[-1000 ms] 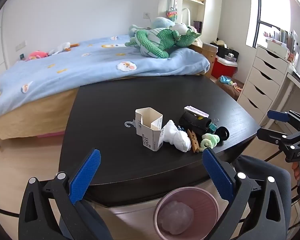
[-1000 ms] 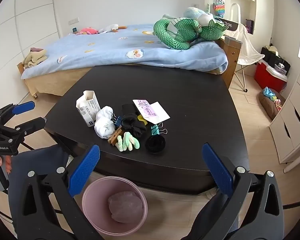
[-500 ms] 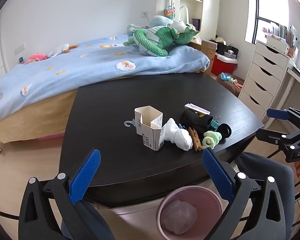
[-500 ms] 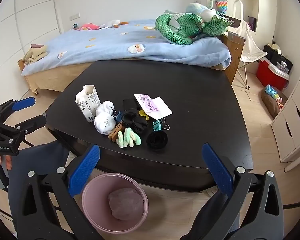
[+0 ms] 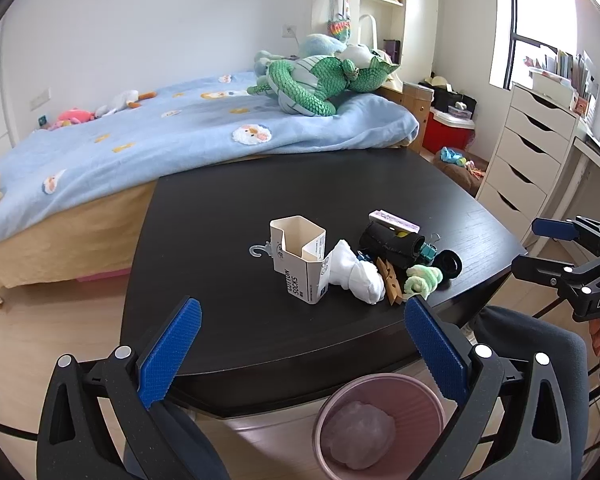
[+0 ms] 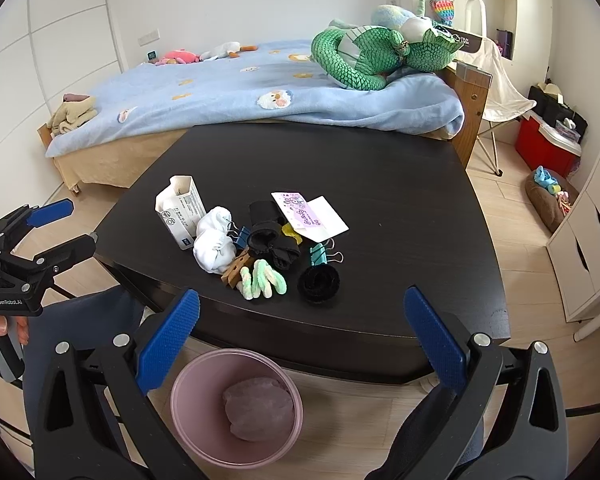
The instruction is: Collect trash
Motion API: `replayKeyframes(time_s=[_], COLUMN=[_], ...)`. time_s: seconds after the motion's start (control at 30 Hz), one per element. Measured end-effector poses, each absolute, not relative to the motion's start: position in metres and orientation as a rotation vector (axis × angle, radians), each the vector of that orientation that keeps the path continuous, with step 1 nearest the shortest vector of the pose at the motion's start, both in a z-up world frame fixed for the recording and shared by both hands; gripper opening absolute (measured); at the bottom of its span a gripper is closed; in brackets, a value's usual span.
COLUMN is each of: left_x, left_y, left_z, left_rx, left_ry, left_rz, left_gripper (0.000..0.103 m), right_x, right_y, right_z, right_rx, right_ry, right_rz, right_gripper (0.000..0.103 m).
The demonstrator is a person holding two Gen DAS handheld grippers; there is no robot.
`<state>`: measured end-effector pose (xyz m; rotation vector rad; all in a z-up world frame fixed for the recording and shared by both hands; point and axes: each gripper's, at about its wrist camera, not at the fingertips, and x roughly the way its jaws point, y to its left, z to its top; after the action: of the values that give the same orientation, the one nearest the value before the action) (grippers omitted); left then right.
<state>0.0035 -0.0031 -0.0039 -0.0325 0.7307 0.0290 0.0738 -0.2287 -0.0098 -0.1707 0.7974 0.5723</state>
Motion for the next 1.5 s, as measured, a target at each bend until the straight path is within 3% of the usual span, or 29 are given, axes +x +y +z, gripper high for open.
replayKeyframes(time_s=[1.5], left_x=[0.016], left_y=[-0.006], left_z=[-0.005], left_rx=[-0.034], left_ry=[0.745], left_rz=[0.022], left_gripper=[0.098], right_x=[0.071], right_y=[-0.228], right_z=[-0.020], right_rx=[-0.168], right_ry=[0.809], right_rz=[0.570], right_gripper=[0.100])
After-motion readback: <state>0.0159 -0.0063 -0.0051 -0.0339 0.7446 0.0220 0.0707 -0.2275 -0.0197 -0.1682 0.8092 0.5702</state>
